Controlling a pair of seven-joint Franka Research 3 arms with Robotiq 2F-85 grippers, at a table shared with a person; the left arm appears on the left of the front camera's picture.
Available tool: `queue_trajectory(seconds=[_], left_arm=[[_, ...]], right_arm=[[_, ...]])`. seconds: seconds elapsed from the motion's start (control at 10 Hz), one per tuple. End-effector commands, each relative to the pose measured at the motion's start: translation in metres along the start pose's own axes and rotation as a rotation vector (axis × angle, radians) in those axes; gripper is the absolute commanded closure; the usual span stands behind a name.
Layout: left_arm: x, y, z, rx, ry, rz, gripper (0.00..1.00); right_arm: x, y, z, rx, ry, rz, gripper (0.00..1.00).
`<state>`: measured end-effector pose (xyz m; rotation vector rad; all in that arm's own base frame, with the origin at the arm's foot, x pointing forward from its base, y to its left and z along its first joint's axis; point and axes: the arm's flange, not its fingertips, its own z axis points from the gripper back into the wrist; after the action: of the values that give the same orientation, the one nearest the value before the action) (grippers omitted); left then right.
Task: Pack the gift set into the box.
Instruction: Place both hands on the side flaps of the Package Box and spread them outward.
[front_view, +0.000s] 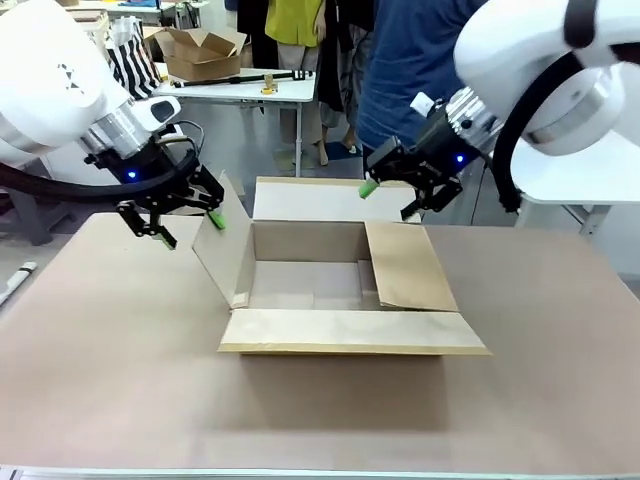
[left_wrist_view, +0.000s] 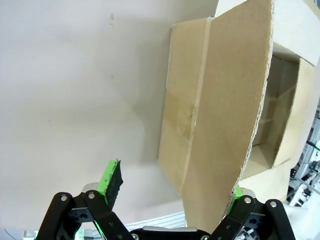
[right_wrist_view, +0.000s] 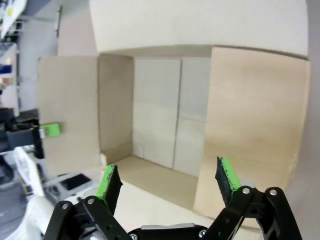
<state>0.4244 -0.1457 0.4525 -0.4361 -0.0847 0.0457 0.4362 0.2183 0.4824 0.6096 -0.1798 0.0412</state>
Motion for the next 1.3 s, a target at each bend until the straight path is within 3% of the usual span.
queue_trajectory(seconds=[0.0,0.1,0.3,0.6,0.7,0.9,1.2], left_arm=[[0.000,0.001,0.002,0.016,-0.002,-0.008,0.00],[0.000,0.001,0.002,0.016,-0.002,-0.008,0.00],[0.000,0.001,0.002,0.016,-0.002,-0.008,0.00],[0.000,0.001,0.002,0.016,-0.002,-0.008,0.00],[0.000,0.001,0.002,0.016,-0.002,-0.008,0.00],[0.000,0.001,0.002,0.016,-0.002,-0.008,0.00],[0.000,0.001,0.002,0.016,-0.002,-0.008,0.00]], right_arm=[[0.000,-0.001,-0.005,-0.037,-0.004,0.022,0.00],[0.011,0.014,-0.026,-0.257,-0.021,0.007,0.00],[0.033,0.034,-0.059,-0.438,-0.035,0.046,0.00],[0.034,0.047,-0.100,-0.659,-0.093,0.030,0.00],[0.032,0.047,-0.112,-0.799,-0.106,0.013,0.00],[0.026,0.051,-0.126,-0.807,-0.011,0.053,0.00],[0.019,0.045,-0.144,-0.879,0.049,0.053,0.00]])
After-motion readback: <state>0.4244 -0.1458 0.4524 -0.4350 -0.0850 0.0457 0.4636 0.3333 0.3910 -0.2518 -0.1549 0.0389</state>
